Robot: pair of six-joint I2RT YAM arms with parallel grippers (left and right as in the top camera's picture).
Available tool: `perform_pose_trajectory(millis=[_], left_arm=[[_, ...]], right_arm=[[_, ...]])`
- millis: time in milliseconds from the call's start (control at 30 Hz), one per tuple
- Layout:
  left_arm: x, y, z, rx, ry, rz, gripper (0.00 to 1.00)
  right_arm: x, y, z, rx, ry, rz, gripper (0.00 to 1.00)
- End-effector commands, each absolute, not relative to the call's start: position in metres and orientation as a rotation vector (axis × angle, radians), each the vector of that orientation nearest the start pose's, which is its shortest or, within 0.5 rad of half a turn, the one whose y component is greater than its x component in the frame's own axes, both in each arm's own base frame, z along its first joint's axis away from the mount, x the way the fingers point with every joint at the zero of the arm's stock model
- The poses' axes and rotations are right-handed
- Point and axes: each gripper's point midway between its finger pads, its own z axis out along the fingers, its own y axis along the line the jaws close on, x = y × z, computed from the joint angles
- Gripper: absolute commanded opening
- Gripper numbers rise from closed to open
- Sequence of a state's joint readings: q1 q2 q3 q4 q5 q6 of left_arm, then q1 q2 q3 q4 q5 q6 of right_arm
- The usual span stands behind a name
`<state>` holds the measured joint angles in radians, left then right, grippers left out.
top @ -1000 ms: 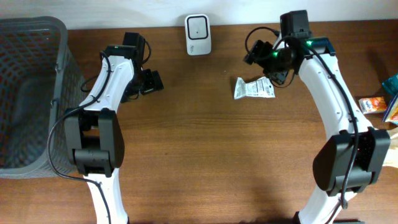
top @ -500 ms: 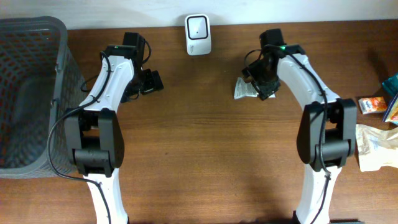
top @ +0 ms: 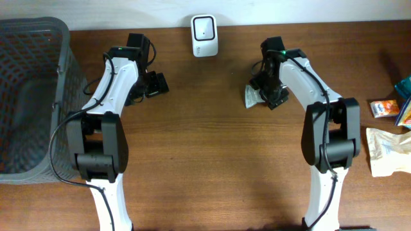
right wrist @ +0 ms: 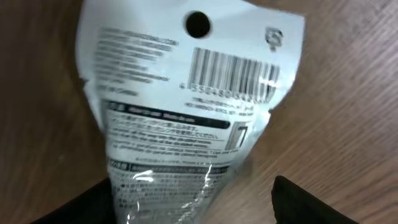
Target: Scan the item barcode
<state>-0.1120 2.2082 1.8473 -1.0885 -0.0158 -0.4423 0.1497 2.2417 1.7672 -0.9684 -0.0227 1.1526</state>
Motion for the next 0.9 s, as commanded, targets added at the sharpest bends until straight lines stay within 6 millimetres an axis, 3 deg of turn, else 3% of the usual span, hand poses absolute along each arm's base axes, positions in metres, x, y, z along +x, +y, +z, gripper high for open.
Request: perform_pose_trajectory(millis=[0,100,400,533,733,867], left_arm=[[0.455,-0.049,0.063,-0.487,2.956,-0.027,0.99],[0.455,-0.049,0.063,-0.487,2.956,-0.027,0.99],[0.455,-0.049,0.063,-0.487,2.956,-0.027,0.99],[0.455,-0.049,0.063,-0.486,2.955,-0.027,0.99],[0.455,-0.049,0.063,-0.487,2.955,-0.027,0.99],[0.455,-0.049,0.063,-0.486,2.955,-0.027,0.99]], right_arm=[[0.447,0.066,0.016,1.485,2.688,0.063,0.76],[0.429,0.056,0.017,1.489,2.753,-0.017,0.76],[0.429,0.042,0.018,0.843,3.037,0.032,0.76],[0.429,0.043,0.018,0.823,3.042,0.031,0.75],[0.425,0.044,0.015,0.819,3.055,0.025,0.57],[0.42,0.047,0.011,0.811,3.072,0.017,0.56]])
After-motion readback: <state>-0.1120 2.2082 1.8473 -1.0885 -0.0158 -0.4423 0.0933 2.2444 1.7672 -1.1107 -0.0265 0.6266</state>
